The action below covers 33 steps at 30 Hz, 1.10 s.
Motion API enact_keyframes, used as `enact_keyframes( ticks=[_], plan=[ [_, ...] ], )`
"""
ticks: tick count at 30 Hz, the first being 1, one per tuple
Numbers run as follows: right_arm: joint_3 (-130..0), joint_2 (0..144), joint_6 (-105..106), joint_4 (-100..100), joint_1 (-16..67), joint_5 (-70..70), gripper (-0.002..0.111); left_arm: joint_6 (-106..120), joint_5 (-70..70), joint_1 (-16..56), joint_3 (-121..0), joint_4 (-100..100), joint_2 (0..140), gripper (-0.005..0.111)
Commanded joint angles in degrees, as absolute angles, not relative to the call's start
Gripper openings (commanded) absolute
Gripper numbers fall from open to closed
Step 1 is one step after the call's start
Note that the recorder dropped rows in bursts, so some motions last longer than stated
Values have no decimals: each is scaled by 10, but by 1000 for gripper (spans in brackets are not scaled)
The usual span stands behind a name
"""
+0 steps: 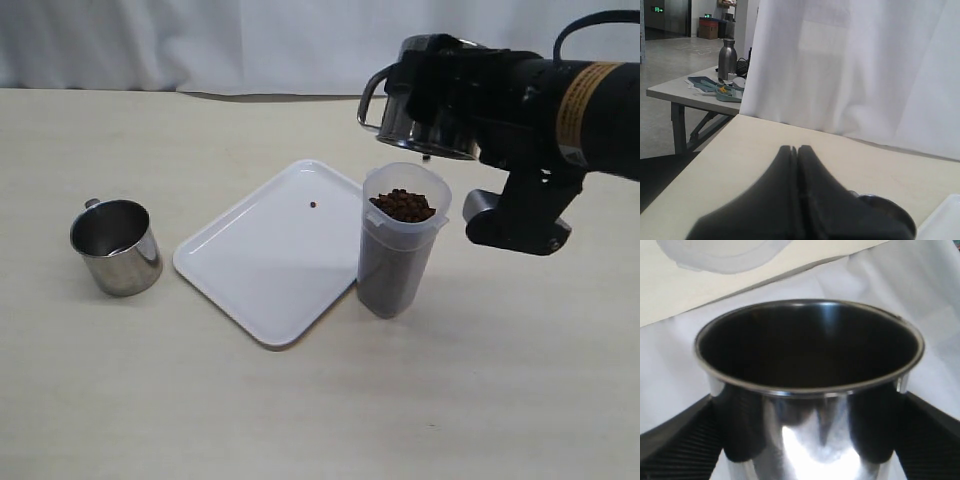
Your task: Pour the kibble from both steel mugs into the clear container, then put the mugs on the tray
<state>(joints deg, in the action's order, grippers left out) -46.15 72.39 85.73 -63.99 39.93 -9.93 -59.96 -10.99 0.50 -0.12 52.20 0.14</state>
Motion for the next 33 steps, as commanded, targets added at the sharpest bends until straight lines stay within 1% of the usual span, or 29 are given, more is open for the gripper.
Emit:
enact_keyframes(
  ticks=[1, 7, 11, 16, 21, 26, 30, 33],
  plan=[
    [-466, 721, 858, -656, 401, -103, 5, -601, -109, 3, 0, 523, 0, 0],
    [-466, 721, 858, -656, 401, -101, 5, -601, -109, 3, 0, 523, 0, 0],
    [-466, 721, 808, -655, 401, -93, 5, -601, -109, 3, 0, 523, 0, 0],
    [-466, 721, 565, -652, 401, -93, 5, -601, -109, 3, 0, 523, 0, 0],
    [-466, 718, 369, -652, 401, -99, 5, -601, -109, 3, 0, 523, 0, 0],
    [-466, 703, 170, -652, 397, -136, 5, -601, -109, 3, 0, 523, 0, 0],
    [-466, 684, -10, -651, 363, -131, 5, -601, -109, 3, 0, 523, 0, 0],
    [-466, 678, -131, -625, 323, -116, 5, -601, -106, 3, 0, 523, 0, 0]
  ],
)
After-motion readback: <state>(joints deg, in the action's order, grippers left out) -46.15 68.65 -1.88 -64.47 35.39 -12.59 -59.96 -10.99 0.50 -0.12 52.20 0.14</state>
